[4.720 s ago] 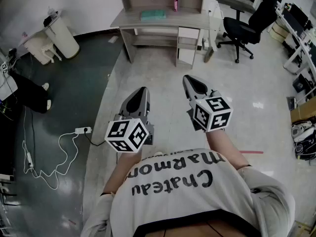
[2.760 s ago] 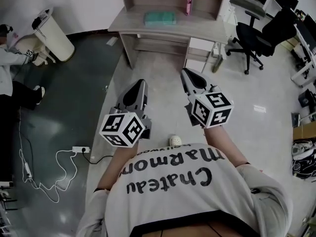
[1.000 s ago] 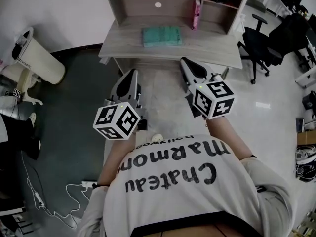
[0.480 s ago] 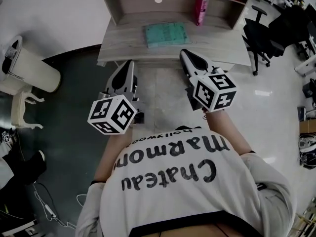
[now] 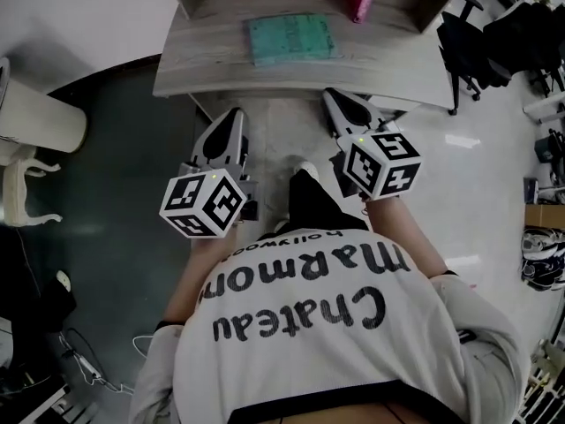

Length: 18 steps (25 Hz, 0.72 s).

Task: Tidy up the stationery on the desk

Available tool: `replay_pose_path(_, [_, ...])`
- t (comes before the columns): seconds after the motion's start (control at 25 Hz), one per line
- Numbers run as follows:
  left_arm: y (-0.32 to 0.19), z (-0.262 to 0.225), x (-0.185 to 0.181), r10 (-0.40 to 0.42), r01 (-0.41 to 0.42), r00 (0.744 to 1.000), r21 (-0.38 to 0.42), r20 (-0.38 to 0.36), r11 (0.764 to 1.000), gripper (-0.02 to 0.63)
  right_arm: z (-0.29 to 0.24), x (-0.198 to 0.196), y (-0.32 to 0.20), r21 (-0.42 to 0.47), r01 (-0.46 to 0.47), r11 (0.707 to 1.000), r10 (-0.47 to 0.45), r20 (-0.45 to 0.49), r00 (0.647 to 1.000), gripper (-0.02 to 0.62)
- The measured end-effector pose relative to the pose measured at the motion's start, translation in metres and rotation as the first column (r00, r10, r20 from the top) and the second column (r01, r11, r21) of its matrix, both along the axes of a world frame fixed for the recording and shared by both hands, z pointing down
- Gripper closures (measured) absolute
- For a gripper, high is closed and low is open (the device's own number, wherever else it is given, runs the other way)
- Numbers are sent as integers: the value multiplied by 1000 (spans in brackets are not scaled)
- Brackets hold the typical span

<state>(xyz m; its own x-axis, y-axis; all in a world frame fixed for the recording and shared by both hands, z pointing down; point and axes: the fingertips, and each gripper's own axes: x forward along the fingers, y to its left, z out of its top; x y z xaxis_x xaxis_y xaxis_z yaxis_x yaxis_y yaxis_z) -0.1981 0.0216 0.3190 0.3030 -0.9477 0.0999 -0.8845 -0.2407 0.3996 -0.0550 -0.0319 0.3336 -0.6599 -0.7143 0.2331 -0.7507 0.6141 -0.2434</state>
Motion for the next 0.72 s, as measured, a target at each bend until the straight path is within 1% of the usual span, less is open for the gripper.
replay_pose_path(0.12, [-20,16,-1,-23,23,1000,-33,10,999,589,17,0,-23,-36,11,999,-11,-9,1000,583])
replay_pose_path(0.36, [-71,37,-7,-51,50,999,-77,-7,996,589,37,-11,-82,-87,48,995,-51,-28,998,583])
replay_pose_path(0.72, [-145,75,-25,-137,131,990,-173,-23,976,589,71,-34,-164,-164,123,979,-135,-62,989,583])
